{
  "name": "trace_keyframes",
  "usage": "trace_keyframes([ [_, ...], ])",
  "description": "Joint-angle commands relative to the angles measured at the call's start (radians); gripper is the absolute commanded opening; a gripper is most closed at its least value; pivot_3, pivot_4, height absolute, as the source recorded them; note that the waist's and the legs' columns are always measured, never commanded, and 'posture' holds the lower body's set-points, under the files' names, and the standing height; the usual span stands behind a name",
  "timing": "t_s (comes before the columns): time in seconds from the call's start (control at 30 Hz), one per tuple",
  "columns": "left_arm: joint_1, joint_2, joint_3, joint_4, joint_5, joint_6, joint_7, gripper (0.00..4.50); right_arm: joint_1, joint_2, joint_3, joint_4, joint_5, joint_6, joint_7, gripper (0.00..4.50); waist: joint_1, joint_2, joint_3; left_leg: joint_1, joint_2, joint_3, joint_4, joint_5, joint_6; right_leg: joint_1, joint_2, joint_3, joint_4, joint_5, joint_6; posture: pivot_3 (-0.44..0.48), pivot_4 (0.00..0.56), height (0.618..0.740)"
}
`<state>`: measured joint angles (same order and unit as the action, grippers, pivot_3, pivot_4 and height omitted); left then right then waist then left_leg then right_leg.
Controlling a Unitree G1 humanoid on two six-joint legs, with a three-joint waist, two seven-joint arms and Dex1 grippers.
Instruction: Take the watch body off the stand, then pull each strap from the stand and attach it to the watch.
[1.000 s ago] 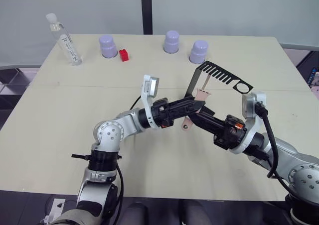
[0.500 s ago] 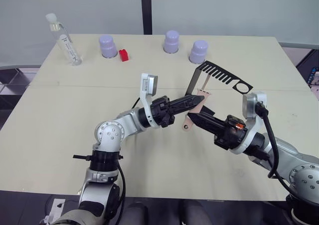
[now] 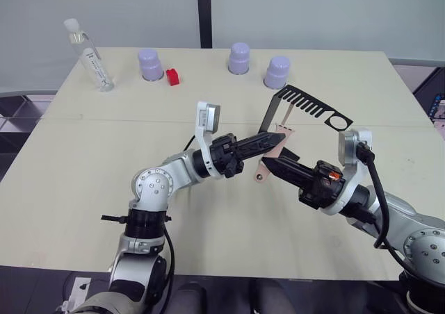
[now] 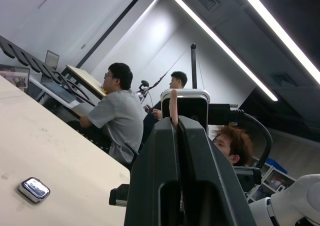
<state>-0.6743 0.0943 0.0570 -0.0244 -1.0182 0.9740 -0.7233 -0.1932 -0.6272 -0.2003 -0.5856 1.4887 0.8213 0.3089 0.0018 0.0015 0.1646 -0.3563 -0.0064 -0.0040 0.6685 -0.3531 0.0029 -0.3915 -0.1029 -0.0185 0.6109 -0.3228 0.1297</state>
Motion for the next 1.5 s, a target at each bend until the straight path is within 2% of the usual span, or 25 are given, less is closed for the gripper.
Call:
trace_keyframes([
  [0.03, -0.026, 0.002, -0.011, -0.005, 0.015, -0.024, -0.017, 0.00, 0.005, -0.029, -0.029, -0.046, 0.049, -0.011, -0.004, 0.80, 0.000, 0.000, 0.000, 0.000, 0.000, 0.000, 0.000, 0.000, 0.000, 0.000, 0.000, 0.000, 0.000, 0.000, 0.000, 0.000, 0.150, 0.740],
  [0.13, -0.038, 0.029, -0.020, 0.000, 0.053, -0.053, -0.037, 0.00, 0.048, -0.078, -0.071, -0.085, 0.060, -0.011, 0.007, 2.12, 0.003, 0.000, 0.000, 0.000, 0.000, 0.000, 0.000, 0.000, 0.000, 0.000, 0.000, 0.000, 0.000, 0.000, 0.000, 0.000, 0.150, 0.740],
  [0.27, -0.036, 0.148, -0.081, -0.056, 0.142, -0.110, -0.148, 0.00, 0.225, -0.157, -0.243, -0.170, 0.057, -0.027, 0.004, 4.20, 0.013, 0.000, 0.000, 0.000, 0.000, 0.000, -0.001, 0.000, 0.000, 0.000, 0.000, -0.001, -0.001, 0.000, 0.000, 0.000, 0.150, 0.740],
  [0.3, -0.033, 0.178, -0.096, -0.068, 0.162, -0.127, -0.176, 0.00, 0.275, -0.168, -0.286, -0.187, 0.047, -0.031, 0.005, 4.43, 0.016, 0.000, 0.000, 0.000, 0.000, 0.000, -0.002, 0.000, 0.000, 0.000, 0.000, -0.001, -0.001, 0.000, 0.000, 0.000, 0.150, 0.740],
  [0.33, -0.032, 0.194, -0.105, -0.073, 0.174, -0.138, -0.192, 0.00, 0.308, -0.177, -0.313, -0.197, 0.044, -0.035, 0.007, 4.43, 0.018, 0.000, 0.000, 0.000, 0.000, 0.000, -0.002, 0.000, 0.000, 0.000, 0.001, -0.001, -0.001, 0.000, 0.000, 0.000, 0.150, 0.740],
  [0.43, -0.006, 0.347, -0.183, -0.115, 0.294, -0.240, -0.340, 0.00, 0.583, -0.119, -0.545, -0.257, -0.105, -0.066, 0.016, 4.43, 0.028, 0.000, 0.000, 0.000, 0.000, 0.001, -0.003, 0.000, 0.000, 0.001, 0.001, 0.000, -0.002, 0.000, 0.000, 0.000, 0.150, 0.740],
  [0.57, 0.031, 0.443, -0.270, -0.118, 0.439, -0.430, -0.465, 0.00, 0.839, -0.046, -0.694, -0.301, -0.255, -0.120, 0.091, 4.43, 0.026, 0.001, 0.000, 0.001, 0.000, 0.002, -0.004, 0.000, 0.000, 0.002, 0.002, 0.002, -0.005, 0.000, 0.000, 0.000, 0.150, 0.740],
  [0.67, 0.055, 0.481, -0.311, -0.077, 0.529, -0.553, -0.538, 0.00, 1.011, 0.040, -0.738, -0.304, -0.410, -0.188, 0.171, 4.43, 0.024, 0.001, 0.000, 0.004, 0.001, 0.002, -0.006, -0.001, 0.000, 0.005, 0.002, 0.007, -0.012, 0.000, 0.000, 0.000, 0.150, 0.740],
  [0.77, 0.047, 0.468, -0.313, -0.043, 0.556, -0.589, -0.549, 0.00, 1.060, 0.076, -0.713, -0.284, -0.510, -0.242, 0.201, 4.43, 0.016, 0.002, 0.000, 0.003, 0.002, 0.002, -0.006, -0.001, 0.000, 0.004, 0.000, 0.013, -0.013, 0.000, -0.001, 0.000, 0.150, 0.740],
  [0.9, 0.034, 0.442, -0.321, -0.014, 0.594, -0.637, -0.563, 0.00, 1.005, 0.098, -0.611, -0.259, -0.623, -0.269, 0.150, 4.43, 0.006, 0.002, 0.000, 0.003, 0.003, 0.003, -0.006, -0.002, 0.001, 0.003, -0.006, 0.013, -0.012, 0.000, -0.002, 0.000, 0.150, 0.740],
  [1.03, 0.020, 0.413, -0.316, 0.006, 0.607, -0.642, -0.556, 0.00, 0.850, 0.120, -0.432, -0.225, -0.760, -0.260, 0.031, 4.43, 0.001, 0.003, 0.000, 0.002, 0.002, 0.003, -0.006, -0.001, 0.000, 0.000, -0.007, 0.012, -0.009, 0.000, -0.002, 0.000, 0.150, 0.740],
  [1.23, 0.010, 0.380, -0.304, 0.011, 0.620, -0.647, -0.528, 0.00, 0.616, 0.179, -0.241, -0.098, -0.939, -0.250, -0.123, 4.43, 0.000, 0.004, -0.001, 0.002, -0.001, 0.003, -0.005, 0.000, 0.000, -0.001, -0.003, 0.010, -0.004, 0.000, -0.002, 0.000, 0.150, 0.740],
  [1.5, 0.023, 0.394, -0.300, -0.034, 0.612, -0.606, -0.524, 0.00, 0.404, 0.266, -0.122, 0.071, -1.086, -0.259, -0.225, 4.43, -0.002, 0.004, -0.001, 0.002, 0.000, 0.004, -0.004, 0.000, 0.001, -0.001, 0.001, 0.009, 0.001, 0.000, -0.002, 0.000, 0.150, 0.740],
])
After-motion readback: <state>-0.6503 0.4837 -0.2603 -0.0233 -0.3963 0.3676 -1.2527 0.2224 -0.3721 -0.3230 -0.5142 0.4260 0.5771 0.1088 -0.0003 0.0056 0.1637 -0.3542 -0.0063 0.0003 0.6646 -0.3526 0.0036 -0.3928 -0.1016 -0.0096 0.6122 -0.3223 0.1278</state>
